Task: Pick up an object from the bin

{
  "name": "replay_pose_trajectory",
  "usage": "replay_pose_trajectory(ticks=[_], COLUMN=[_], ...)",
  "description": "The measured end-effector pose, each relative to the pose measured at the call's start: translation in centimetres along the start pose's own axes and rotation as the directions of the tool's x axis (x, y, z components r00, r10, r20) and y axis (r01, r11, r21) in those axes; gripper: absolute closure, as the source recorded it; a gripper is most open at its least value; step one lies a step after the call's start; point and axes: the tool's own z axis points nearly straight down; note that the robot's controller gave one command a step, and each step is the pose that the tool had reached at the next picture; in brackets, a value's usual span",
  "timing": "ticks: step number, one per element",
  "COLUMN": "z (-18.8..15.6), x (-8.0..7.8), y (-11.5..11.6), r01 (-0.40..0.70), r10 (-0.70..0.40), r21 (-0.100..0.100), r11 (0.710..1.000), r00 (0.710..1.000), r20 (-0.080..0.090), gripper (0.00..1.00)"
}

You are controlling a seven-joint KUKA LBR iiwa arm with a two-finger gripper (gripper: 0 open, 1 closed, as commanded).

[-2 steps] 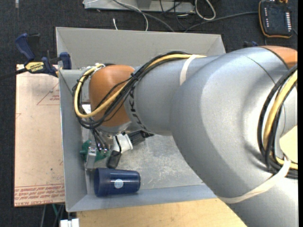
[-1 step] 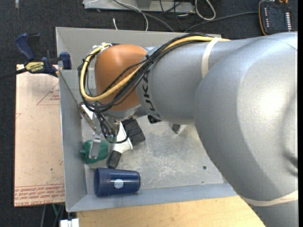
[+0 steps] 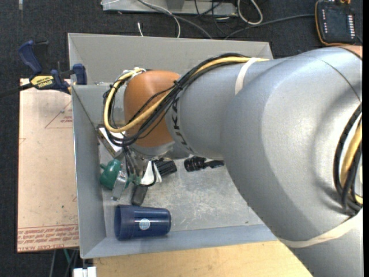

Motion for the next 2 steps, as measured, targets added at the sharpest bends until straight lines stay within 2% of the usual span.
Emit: replay_pose_trajectory(ticks=[1,2], z=[1.3,2.9], x=[2.4,0.2], y=[1.1,0.1], r01=[0.383,-0.092], r10=[-0.383,0.092], r21=[-0.010,-0.003], r11=[0.924,0.996], r00=[0.923,0.996], r20=[0.036,0.005], gripper=[0.00,1.00])
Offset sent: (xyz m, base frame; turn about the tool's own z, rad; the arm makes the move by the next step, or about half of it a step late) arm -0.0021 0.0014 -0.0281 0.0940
